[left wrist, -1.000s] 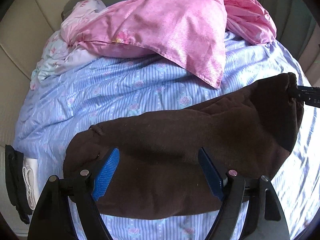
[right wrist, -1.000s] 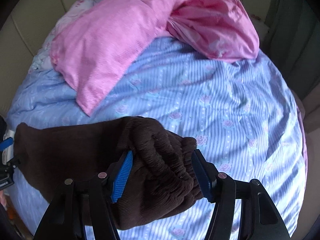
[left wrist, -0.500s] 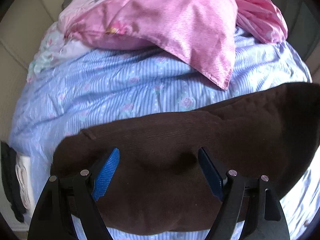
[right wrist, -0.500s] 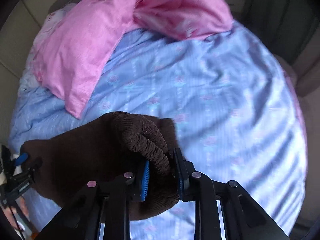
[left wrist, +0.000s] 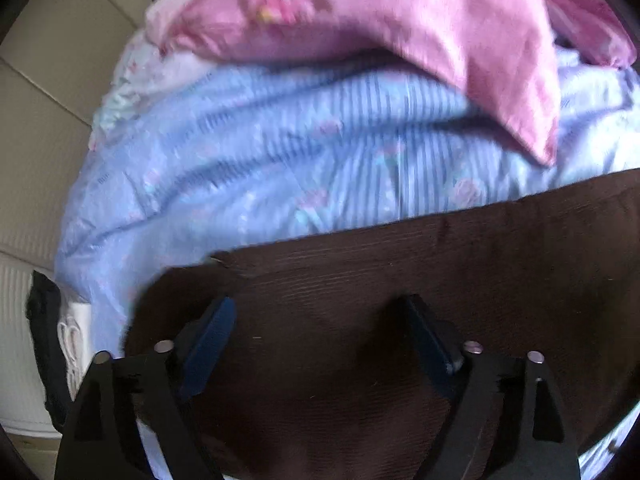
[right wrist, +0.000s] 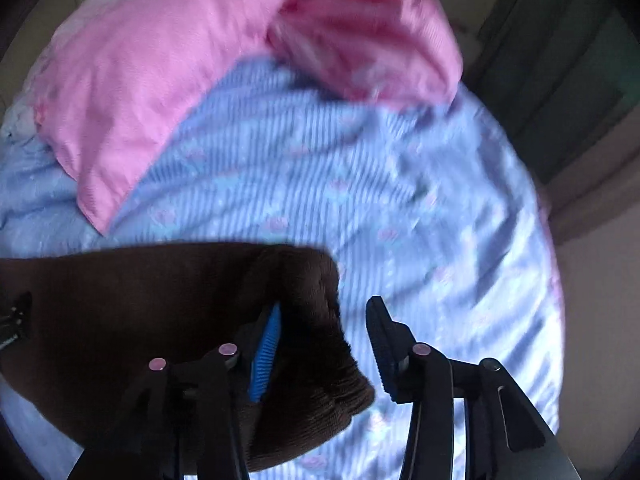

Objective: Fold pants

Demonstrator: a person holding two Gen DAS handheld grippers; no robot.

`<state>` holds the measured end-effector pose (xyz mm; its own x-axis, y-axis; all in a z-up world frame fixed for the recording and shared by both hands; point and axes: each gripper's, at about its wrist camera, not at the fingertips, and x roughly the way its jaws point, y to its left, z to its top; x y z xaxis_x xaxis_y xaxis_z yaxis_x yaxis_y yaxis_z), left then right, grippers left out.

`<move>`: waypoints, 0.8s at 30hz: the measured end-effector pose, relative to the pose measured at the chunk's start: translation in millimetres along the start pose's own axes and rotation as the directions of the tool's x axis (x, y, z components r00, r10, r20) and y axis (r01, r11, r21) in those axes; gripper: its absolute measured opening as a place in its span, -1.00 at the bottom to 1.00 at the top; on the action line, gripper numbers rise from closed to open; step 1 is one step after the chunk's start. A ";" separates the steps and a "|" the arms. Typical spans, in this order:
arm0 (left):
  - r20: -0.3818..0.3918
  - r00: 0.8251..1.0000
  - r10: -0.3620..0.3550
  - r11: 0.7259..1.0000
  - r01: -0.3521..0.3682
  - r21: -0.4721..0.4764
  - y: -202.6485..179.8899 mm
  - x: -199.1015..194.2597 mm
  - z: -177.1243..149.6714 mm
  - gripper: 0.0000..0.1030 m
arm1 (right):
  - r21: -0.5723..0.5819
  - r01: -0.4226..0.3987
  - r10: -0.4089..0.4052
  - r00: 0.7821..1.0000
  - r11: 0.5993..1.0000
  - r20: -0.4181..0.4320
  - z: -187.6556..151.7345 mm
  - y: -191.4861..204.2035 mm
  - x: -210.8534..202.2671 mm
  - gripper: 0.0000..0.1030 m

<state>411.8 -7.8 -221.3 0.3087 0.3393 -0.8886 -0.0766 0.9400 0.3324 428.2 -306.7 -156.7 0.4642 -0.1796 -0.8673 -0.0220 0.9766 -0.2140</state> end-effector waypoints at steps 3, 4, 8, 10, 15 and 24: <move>0.141 0.990 -0.020 1.000 0.020 -0.002 22.1 -41.8 -14.8 0.60 | -0.021 0.026 -0.023 0.992 0.999 0.125 -0.4 11.3 -43.0 0.39; 0.168 0.985 -0.035 0.999 0.037 -0.005 34.8 -52.9 -21.8 0.62 | -0.033 0.007 -0.002 0.989 0.999 0.148 -0.5 17.9 -53.2 0.39; 0.192 0.977 -0.096 0.993 0.108 -0.054 95.1 -67.3 -46.6 0.63 | -0.099 -0.152 0.166 0.974 0.983 0.154 -1.3 64.7 -80.3 0.39; 0.178 0.972 -0.153 0.980 0.172 -0.099 132.9 -58.5 -60.1 0.62 | -0.143 -0.233 0.251 0.959 0.962 0.128 -6.7 100.9 -84.7 0.39; 0.140 0.946 -0.293 0.923 0.318 -0.215 197.2 -31.3 -90.5 0.30 | -0.218 -0.356 0.374 0.926 0.909 0.048 -36.6 192.8 -88.6 0.39; 0.160 0.808 -0.566 0.777 0.589 -0.222 224.7 1.7 -101.5 -0.13 | -0.261 -0.413 0.429 0.903 0.873 0.007 -58.7 278.1 -103.3 0.39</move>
<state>298.9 207.5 -180.2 0.4450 -0.2636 -0.8558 -0.0882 0.9381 -0.3349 322.1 -23.4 -153.0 0.4163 0.2580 -0.8719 -0.4417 0.8956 0.0541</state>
